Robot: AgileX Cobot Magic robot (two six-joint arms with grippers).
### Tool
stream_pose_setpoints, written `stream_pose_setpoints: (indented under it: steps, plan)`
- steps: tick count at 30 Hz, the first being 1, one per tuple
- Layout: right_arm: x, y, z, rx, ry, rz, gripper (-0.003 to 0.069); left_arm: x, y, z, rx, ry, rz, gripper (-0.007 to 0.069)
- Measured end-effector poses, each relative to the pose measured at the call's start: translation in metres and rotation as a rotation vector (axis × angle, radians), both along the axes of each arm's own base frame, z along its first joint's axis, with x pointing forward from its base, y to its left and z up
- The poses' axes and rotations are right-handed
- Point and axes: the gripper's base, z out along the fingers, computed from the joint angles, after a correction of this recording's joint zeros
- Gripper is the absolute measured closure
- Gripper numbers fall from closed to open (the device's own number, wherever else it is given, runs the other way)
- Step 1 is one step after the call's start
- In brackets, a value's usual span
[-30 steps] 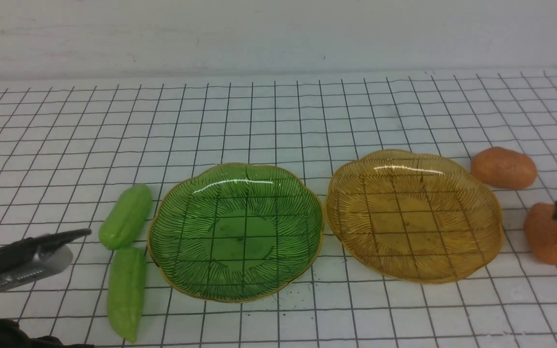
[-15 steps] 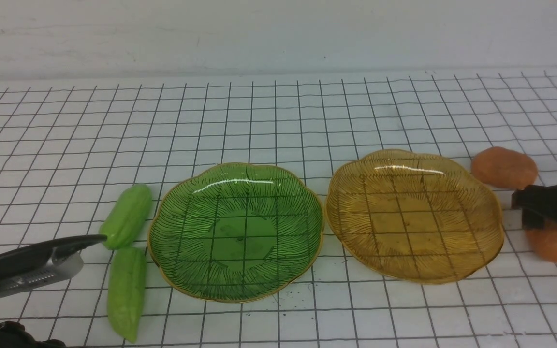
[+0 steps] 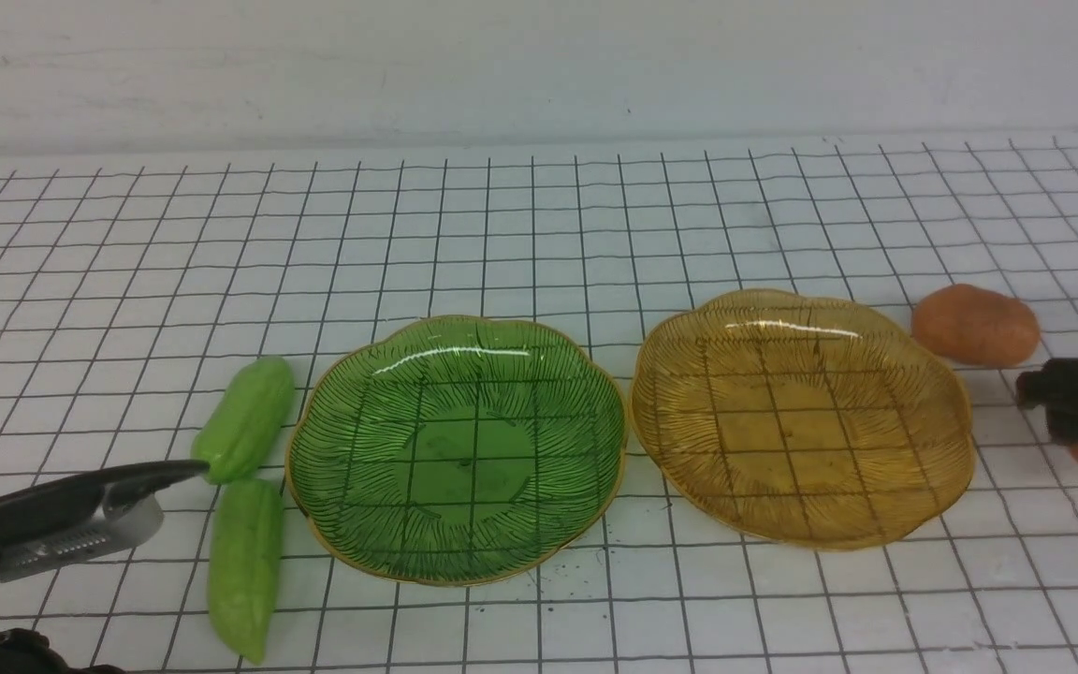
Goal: Put different types of vegetables on the plate.
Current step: 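Put the potato onto the plate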
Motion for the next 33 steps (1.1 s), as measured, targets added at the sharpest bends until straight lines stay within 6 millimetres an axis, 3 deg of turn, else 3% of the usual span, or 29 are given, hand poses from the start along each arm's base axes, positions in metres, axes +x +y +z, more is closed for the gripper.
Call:
stream_pose_setpoints:
  steps: [2, 3, 6, 8, 9, 11, 14, 17, 20, 24, 27, 33]
  plan:
    - [-0.003, 0.0, 0.015, 0.0, -0.009, -0.021, 0.0136, 0.0, 0.0, 0.0, 0.0, 0.0, 0.0, 0.0524]
    - [-0.008, 0.003, 0.032, 0.016, -0.02, -0.034, 0.0136, 0.0, 0.0, 0.0, 0.0, 0.0, 0.0, 0.0524]
    - [-0.011, 0.025, 0.05, 0.088, -0.051, 0.029, 0.0136, 0.0, 0.0, 0.0, 0.0, -0.002, 0.001, 0.0524]
    - [-0.01, 0.036, 0.049, 0.117, -0.053, 0.068, 0.0136, 0.001, 0.0, 0.0, -0.001, -0.006, 0.004, 0.0524]
    - [-0.007, 0.054, 0.045, 0.156, -0.047, 0.142, 0.0136, 0.001, 0.0, 0.0, -0.001, -0.01, 0.007, 0.0524]
    - [-0.005, 0.066, 0.04, 0.174, -0.046, 0.199, 0.0136, 0.001, 0.0, 0.0, -0.001, -0.014, 0.01, 0.0524]
    - [0.005, 0.102, 0.019, 0.175, -0.037, 0.369, 0.0136, 0.002, 0.0, 0.001, -0.001, -0.02, 0.016, 0.0524]
    - [0.012, 0.115, 0.005, 0.175, -0.037, 0.413, 0.0136, 0.002, 0.0, 0.001, -0.001, -0.021, 0.016, 0.0524]
    - [0.017, 0.119, -0.008, 0.174, -0.033, 0.425, 0.0131, 0.002, 0.0, 0.001, -0.002, -0.021, 0.016, 0.0524]
    - [0.019, 0.118, -0.01, 0.156, -0.028, 0.437, 0.0046, 0.002, 0.0, 0.001, -0.002, -0.022, 0.018, 0.0519]
    - [0.024, 0.117, -0.002, 0.128, -0.051, 0.45, -0.0014, 0.003, 0.0, 0.001, -0.002, -0.026, 0.019, 0.0517]
    - [0.045, 0.106, 0.032, 0.077, -0.119, 0.408, -0.0032, 0.003, 0.0, 0.001, -0.002, -0.029, 0.021, 0.0517]
